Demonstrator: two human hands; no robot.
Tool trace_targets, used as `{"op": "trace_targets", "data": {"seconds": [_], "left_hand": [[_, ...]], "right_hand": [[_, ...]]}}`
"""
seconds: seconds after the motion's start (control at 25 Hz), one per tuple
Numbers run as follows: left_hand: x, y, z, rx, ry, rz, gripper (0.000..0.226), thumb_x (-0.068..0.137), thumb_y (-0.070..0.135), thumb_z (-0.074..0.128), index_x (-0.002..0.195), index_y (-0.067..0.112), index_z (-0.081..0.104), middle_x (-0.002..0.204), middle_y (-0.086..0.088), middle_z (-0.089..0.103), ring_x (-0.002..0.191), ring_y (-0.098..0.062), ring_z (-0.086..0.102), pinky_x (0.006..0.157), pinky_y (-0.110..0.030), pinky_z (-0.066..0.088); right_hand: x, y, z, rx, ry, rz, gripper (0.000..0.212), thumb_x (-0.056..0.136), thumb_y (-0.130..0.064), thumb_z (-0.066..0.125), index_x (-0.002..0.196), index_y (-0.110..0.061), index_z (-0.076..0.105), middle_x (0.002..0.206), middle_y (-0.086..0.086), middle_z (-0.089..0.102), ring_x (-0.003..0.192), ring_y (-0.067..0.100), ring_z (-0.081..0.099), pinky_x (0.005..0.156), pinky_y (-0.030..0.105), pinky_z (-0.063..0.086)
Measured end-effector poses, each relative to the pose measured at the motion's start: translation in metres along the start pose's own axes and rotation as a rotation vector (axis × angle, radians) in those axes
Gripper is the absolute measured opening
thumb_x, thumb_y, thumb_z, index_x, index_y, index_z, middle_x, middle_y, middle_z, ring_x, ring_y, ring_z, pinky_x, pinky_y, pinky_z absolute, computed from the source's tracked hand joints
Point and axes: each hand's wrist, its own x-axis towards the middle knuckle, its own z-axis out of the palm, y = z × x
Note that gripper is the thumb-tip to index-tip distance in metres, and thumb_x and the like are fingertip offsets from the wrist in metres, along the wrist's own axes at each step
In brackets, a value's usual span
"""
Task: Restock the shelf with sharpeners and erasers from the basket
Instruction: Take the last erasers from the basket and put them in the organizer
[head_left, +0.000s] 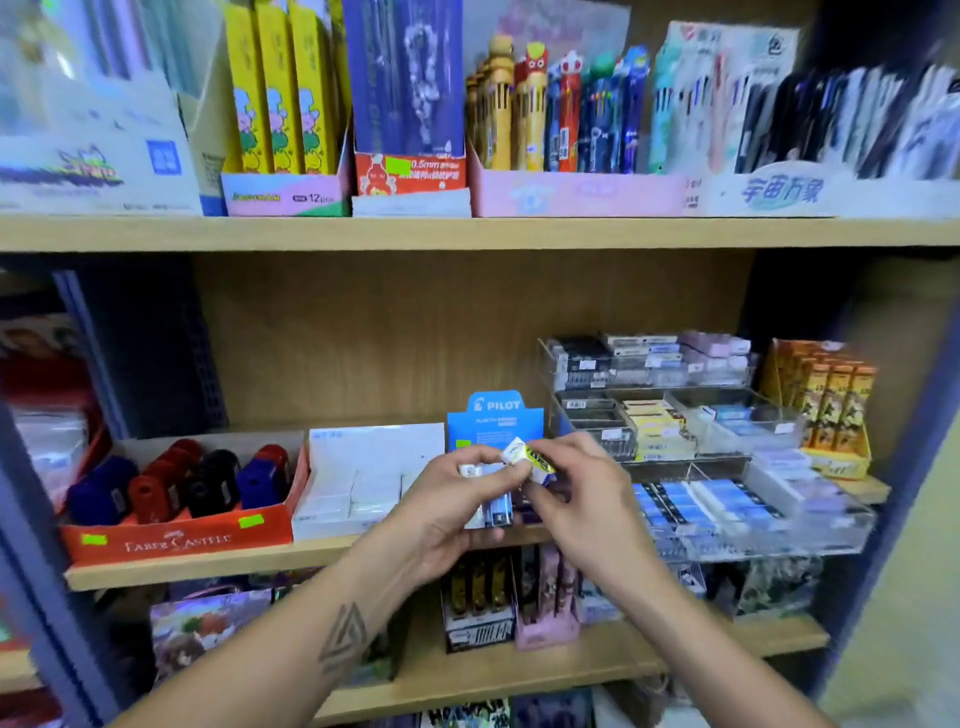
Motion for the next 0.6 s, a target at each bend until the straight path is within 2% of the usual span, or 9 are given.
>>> {"op": "trace_targets", "data": {"seconds": [0.16, 0.28, 0.36, 0.48, 0.6], "left_hand": [[0.037, 0.038, 0.050, -0.125, -0.136, -0.142, 0.017, 0.079, 0.021, 0.080, 0.088, 0.017, 0.067, 0.079, -0.008, 0.067, 0.062, -0.022, 0.063, 0.039, -0.018, 0.045], [0.074, 0.059, 0.089, -0.230, -0.207, -0.263, 0.014, 0.082, 0.022, 0.077, 0.081, 0.012, 0.067, 0.070, -0.009, 0.064, 0.062, -0.020, 0.062, 0.037, -0.016, 0.048], [0.094, 0.070, 0.108, -0.316, -0.204, -0.311, 0.017, 0.085, 0.019, 0.075, 0.081, 0.007, 0.064, 0.076, -0.014, 0.062, 0.067, -0.023, 0.061, 0.039, -0.019, 0.052], [0.127, 0.077, 0.132, -0.414, -0.189, -0.302, 0.012, 0.090, 0.006, 0.064, 0.085, 0.000, 0.056, 0.100, -0.024, 0.056, 0.080, -0.034, 0.061, 0.045, -0.028, 0.057], [0.154, 0.070, 0.145, -0.393, -0.187, -0.230, 0.003, 0.091, -0.002, 0.061, 0.089, -0.001, 0.058, 0.102, -0.024, 0.058, 0.098, -0.038, 0.059, 0.044, -0.030, 0.056]], "right_hand": [[0.041, 0.019, -0.062, -0.160, 0.079, 0.057, 0.024, 0.084, -0.019, 0.075, 0.108, -0.024, 0.071, 0.094, -0.009, 0.068, 0.088, 0.010, 0.063, 0.081, 0.032, 0.052], [0.070, 0.047, -0.113, -0.274, 0.141, 0.143, 0.020, 0.081, -0.015, 0.079, 0.100, -0.022, 0.074, 0.086, -0.007, 0.070, 0.083, 0.013, 0.064, 0.080, 0.033, 0.052], [0.087, 0.069, -0.143, -0.410, 0.161, 0.200, 0.019, 0.080, -0.014, 0.080, 0.097, -0.021, 0.075, 0.081, 0.000, 0.070, 0.079, 0.018, 0.065, 0.075, 0.031, 0.050], [0.105, 0.105, -0.178, -0.631, 0.082, 0.270, 0.017, 0.079, -0.009, 0.078, 0.094, -0.017, 0.076, 0.090, 0.005, 0.073, 0.082, 0.021, 0.064, 0.074, 0.029, 0.048], [0.117, 0.128, -0.190, -0.782, -0.076, 0.302, 0.016, 0.079, -0.008, 0.077, 0.090, -0.020, 0.077, 0.090, 0.000, 0.071, 0.092, 0.022, 0.066, 0.076, 0.029, 0.050]]}}
